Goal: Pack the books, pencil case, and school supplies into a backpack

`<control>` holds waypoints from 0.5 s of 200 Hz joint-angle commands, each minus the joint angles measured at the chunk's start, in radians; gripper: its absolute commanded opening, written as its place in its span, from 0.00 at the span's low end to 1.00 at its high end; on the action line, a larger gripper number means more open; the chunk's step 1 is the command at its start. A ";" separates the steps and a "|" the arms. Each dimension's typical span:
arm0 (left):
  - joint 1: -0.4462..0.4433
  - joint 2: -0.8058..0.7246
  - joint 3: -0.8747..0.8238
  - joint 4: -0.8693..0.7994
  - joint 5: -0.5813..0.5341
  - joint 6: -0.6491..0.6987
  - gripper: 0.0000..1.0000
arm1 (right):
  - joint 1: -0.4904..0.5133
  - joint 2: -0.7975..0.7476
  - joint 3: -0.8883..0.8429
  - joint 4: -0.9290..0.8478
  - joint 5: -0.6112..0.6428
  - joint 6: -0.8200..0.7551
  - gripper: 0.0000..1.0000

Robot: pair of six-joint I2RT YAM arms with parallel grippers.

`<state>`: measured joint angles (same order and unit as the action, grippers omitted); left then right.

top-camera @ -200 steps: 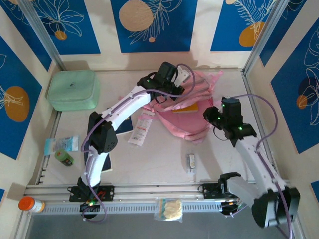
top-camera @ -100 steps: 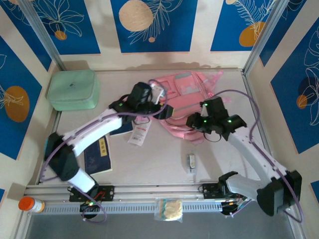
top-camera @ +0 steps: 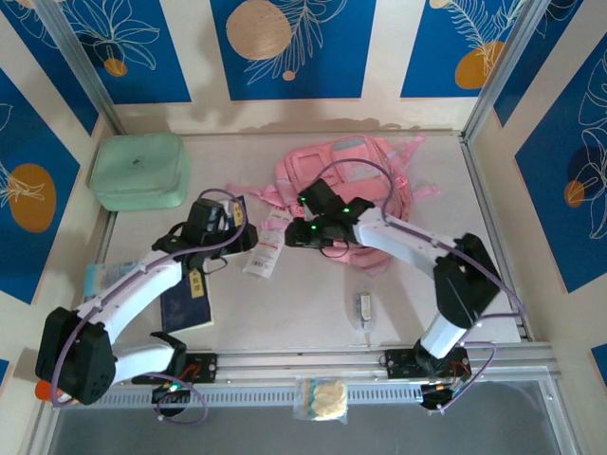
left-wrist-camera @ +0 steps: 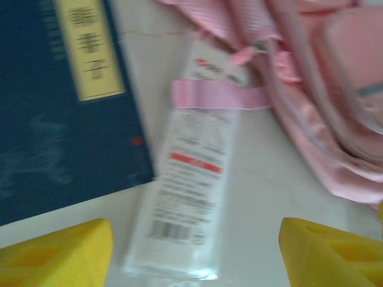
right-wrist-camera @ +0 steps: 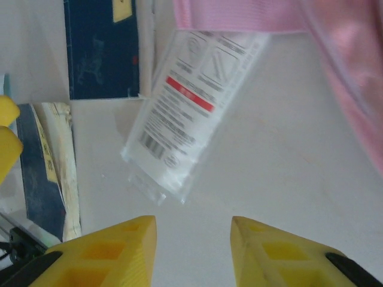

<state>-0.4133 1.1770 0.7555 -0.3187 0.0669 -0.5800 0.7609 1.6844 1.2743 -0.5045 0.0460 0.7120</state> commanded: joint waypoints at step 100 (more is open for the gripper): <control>0.367 0.300 0.070 0.149 0.137 -0.033 0.70 | 0.054 0.492 0.511 -0.036 -0.013 -0.031 0.43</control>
<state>-0.0937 1.4155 0.7631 -0.2337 0.1184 -0.6056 0.8116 2.1147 1.7023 -0.4957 0.0517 0.7067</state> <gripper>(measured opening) 0.716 0.434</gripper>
